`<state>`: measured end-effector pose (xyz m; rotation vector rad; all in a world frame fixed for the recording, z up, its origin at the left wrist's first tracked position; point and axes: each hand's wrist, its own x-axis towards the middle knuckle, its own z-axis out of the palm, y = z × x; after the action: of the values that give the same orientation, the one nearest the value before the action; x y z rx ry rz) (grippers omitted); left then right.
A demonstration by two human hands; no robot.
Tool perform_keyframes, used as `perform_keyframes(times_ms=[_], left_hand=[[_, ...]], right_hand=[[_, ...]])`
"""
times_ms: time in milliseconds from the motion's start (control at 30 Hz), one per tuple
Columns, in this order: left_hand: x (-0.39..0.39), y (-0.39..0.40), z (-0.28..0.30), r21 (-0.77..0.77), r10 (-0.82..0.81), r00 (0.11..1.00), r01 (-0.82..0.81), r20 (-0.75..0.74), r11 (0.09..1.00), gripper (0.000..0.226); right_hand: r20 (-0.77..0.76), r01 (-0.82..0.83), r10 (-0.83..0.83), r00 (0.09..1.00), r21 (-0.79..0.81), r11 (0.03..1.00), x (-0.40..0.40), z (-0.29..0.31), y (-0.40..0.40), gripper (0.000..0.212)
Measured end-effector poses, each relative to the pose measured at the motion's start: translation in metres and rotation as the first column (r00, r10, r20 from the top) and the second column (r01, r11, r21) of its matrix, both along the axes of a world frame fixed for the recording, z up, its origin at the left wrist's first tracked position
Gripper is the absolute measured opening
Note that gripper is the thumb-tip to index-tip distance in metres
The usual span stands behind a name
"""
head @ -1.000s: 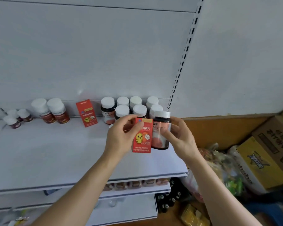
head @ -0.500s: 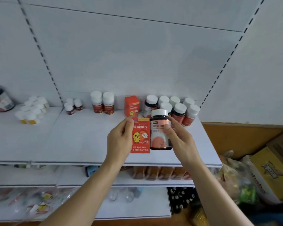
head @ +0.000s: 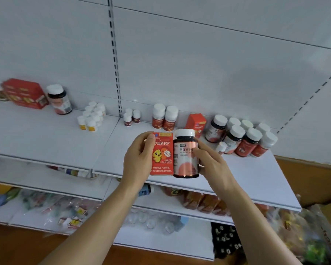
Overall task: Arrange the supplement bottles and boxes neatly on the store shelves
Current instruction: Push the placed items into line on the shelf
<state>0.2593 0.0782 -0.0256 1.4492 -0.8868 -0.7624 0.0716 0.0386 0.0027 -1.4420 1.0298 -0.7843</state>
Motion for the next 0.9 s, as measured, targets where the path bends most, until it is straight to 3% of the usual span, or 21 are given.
perform_keyframes(times_ms=[200, 433, 633, 733, 900], left_hand=[[0.032, -0.011, 0.009, 0.017, 0.078, 0.997, -0.078, -0.003, 0.997, 0.016], [0.084, -0.009, 0.009, 0.046, 0.202, 0.979, -0.202, 0.013, 0.978, 0.016], [0.153, 0.015, 0.012, 0.018, 0.203, 0.978, -0.204, 0.051, 0.979, 0.02], [0.197, 0.029, 0.013, 0.001, 0.196, 0.98, -0.196, 0.03, 0.981, 0.016], [0.279, 0.056, 0.01, 0.011, 0.183, 0.983, -0.183, 0.01, 0.983, 0.03]], right_hand=[[-0.03, -0.238, 0.238, 0.971, 0.003, 0.971, 0.024, 0.002, -0.03, 0.048], [-0.089, -0.307, 0.301, 0.949, -0.067, 0.949, 0.086, -0.006, -0.056, 0.055], [-0.107, -0.355, 0.345, 0.932, -0.092, 0.93, 0.158, -0.004, -0.053, 0.053], [-0.127, -0.347, 0.334, 0.934, -0.095, 0.933, 0.203, -0.004, -0.044, 0.068], [-0.138, -0.311, 0.295, 0.946, -0.119, 0.943, 0.284, -0.004, -0.013, 0.086]])
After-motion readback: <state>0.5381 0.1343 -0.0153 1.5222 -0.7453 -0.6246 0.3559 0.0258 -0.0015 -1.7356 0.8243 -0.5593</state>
